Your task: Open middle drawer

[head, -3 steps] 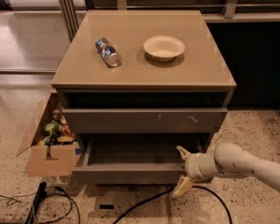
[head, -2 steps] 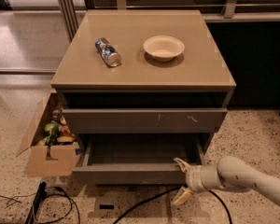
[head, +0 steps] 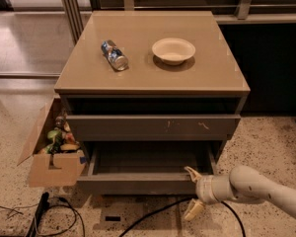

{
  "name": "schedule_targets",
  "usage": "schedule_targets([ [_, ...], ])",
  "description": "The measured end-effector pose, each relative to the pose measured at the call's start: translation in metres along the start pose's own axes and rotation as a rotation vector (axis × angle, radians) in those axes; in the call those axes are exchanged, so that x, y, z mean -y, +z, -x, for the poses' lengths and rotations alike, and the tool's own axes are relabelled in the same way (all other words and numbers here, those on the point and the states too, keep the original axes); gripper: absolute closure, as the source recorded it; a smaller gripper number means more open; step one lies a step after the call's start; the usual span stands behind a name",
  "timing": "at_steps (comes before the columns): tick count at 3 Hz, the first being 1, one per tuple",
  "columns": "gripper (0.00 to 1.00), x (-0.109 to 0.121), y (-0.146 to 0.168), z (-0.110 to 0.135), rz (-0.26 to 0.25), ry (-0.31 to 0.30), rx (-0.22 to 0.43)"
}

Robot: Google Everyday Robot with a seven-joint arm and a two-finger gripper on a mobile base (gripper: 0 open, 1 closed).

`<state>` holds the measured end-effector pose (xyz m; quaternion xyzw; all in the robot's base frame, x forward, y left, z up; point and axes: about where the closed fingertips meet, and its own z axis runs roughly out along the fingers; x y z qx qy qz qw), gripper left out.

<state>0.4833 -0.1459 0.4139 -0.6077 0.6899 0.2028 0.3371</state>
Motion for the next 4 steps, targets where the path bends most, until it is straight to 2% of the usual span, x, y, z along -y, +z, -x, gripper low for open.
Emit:
schedule_targets([
  [1,0.05,0.000,0.000,0.000,0.000,0.000,0.000],
  [2,0.17,0.000,0.000,0.000,0.000,0.000,0.000],
  [3,0.40,-0.014,-0.012,-0.001,0.018,0.002,0.006],
  [4,0.64,-0.013,-0.017,0.004,0.018,0.001,0.006],
])
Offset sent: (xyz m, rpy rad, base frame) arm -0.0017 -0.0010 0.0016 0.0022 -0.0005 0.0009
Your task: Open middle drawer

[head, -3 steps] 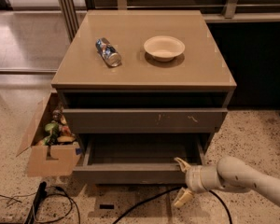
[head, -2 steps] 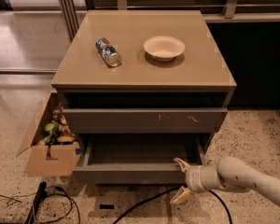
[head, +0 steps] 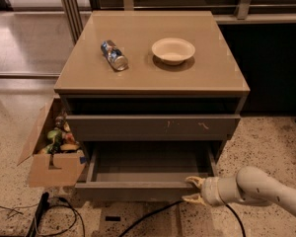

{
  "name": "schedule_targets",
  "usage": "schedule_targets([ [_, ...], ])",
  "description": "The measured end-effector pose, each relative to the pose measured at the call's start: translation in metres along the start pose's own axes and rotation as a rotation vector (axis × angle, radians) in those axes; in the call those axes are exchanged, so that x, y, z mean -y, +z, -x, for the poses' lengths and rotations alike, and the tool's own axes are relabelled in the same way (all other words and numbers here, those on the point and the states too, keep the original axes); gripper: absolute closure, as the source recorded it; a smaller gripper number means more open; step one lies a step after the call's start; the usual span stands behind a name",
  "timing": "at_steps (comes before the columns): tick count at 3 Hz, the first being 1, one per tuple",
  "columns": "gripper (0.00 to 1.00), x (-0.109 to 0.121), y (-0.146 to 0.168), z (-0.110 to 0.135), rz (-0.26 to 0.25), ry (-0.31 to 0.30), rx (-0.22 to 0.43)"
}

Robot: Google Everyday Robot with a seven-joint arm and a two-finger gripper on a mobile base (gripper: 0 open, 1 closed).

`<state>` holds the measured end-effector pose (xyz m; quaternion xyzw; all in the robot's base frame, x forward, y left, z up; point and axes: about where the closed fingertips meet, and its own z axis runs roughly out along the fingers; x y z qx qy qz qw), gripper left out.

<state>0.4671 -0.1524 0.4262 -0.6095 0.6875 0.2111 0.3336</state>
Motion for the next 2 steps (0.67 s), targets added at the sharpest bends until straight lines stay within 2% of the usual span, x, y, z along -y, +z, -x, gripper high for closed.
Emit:
schedule_targets([
  [1,0.86,0.0026,-0.0045,0.0045,0.000,0.000,0.000],
  [2,1.00,0.0035,-0.0096,0.0055,0.000,0.000,0.000],
])
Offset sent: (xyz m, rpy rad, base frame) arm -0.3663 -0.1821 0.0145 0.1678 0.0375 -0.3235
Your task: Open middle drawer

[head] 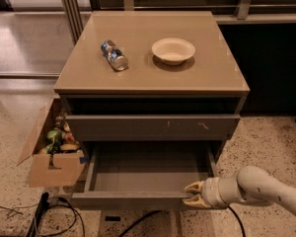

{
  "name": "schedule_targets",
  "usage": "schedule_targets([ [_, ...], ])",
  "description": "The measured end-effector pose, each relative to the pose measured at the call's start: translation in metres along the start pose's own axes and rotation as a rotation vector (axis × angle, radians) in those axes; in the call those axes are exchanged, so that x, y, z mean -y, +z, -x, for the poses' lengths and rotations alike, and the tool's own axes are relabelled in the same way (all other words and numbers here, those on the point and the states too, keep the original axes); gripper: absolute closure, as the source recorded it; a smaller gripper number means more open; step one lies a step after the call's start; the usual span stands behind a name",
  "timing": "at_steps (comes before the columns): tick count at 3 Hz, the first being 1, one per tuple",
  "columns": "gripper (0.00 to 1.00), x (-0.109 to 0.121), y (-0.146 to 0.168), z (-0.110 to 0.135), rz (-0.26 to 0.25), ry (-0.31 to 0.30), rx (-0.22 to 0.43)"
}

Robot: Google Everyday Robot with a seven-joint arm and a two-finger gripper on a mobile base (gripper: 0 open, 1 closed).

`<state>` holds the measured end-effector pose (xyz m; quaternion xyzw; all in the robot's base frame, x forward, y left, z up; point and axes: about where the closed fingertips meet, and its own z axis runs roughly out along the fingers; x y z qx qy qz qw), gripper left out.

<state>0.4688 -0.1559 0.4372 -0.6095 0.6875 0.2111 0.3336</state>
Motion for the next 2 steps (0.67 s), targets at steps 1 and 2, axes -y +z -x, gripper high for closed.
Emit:
schedule_targets([
  [1,0.82,0.0000,0.0000,0.0000,0.000,0.000,0.000],
  [2,0.59,0.0000,0.0000,0.0000,0.000,0.000,0.000],
])
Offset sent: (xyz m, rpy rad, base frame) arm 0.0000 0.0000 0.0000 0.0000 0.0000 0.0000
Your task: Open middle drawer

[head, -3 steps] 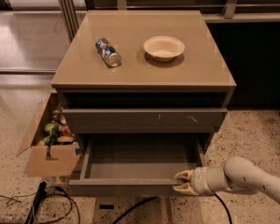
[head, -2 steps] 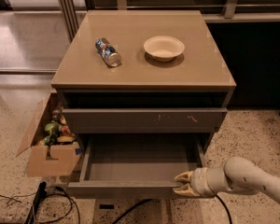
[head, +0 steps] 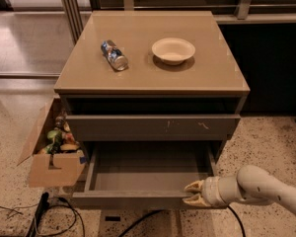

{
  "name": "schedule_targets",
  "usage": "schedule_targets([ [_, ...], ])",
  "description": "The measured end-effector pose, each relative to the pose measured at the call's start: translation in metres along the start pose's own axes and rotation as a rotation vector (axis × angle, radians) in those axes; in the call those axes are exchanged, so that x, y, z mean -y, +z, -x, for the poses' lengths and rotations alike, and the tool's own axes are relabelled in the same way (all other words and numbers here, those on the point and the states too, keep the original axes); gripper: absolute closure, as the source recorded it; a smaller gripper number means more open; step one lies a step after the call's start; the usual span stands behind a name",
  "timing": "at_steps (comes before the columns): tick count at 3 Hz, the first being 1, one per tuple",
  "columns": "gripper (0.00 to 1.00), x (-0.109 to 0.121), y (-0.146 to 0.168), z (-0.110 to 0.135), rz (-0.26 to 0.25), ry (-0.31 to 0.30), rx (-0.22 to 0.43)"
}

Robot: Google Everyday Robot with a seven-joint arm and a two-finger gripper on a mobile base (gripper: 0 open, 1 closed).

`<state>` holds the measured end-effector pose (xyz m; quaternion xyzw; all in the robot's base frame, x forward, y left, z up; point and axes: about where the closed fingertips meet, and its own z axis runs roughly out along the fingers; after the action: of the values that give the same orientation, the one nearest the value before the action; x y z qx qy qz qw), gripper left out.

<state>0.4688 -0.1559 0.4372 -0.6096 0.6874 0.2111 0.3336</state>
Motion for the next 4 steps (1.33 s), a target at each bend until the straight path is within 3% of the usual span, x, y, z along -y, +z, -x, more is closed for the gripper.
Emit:
schedule_targets([
  [2,0.13,0.0000,0.0001,0.0000,0.000,0.000,0.000],
  [3,0.12,0.0000,0.0001,0.0000,0.000,0.000,0.000],
  [4,0.25,-0.0001,0.0001,0.0000,0.000,0.000,0.000],
])
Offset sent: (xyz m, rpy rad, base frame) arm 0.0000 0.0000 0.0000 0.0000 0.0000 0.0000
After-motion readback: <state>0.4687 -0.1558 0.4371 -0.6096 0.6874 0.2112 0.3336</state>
